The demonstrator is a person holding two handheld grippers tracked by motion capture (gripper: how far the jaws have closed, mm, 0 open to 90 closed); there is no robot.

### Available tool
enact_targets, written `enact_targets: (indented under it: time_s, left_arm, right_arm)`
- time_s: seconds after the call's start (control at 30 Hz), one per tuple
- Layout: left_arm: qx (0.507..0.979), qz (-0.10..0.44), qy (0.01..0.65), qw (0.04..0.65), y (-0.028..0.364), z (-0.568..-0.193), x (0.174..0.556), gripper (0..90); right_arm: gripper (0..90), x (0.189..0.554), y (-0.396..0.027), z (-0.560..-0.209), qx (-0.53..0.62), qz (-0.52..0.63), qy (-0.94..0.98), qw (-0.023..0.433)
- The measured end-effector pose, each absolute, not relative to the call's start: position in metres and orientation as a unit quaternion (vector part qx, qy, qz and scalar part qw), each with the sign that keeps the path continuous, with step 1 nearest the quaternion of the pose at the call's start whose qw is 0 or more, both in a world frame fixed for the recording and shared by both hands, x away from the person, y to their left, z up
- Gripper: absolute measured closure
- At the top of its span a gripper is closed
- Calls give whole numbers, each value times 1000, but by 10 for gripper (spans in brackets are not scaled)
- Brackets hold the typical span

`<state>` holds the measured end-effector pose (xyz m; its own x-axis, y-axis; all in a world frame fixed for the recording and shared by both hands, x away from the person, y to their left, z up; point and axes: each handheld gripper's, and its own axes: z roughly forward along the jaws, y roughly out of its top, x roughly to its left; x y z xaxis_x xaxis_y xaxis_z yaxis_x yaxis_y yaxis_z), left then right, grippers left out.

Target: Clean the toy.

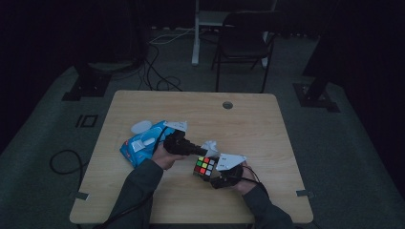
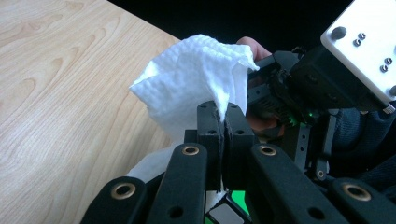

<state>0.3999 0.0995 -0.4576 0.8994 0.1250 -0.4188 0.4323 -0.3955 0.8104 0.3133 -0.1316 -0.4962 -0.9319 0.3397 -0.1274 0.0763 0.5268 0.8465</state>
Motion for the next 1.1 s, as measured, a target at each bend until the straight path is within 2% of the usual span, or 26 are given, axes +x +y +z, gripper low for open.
enact_targets:
  time_s: [0.53,0.8,1.1]
  left_arm:
    - [832,-134,203,499,105,-471,406,885]
    - [820,-117,225,513,114,-475,407,885]
    - [812,-89,227,531,124,-463,397,885]
  right_arm:
    - [347,312,-132,-495,117,473,861,141]
    - [346,314,-137,-493,126,476,858,144]
    - [347,320,-139,-497,162,459,861,149]
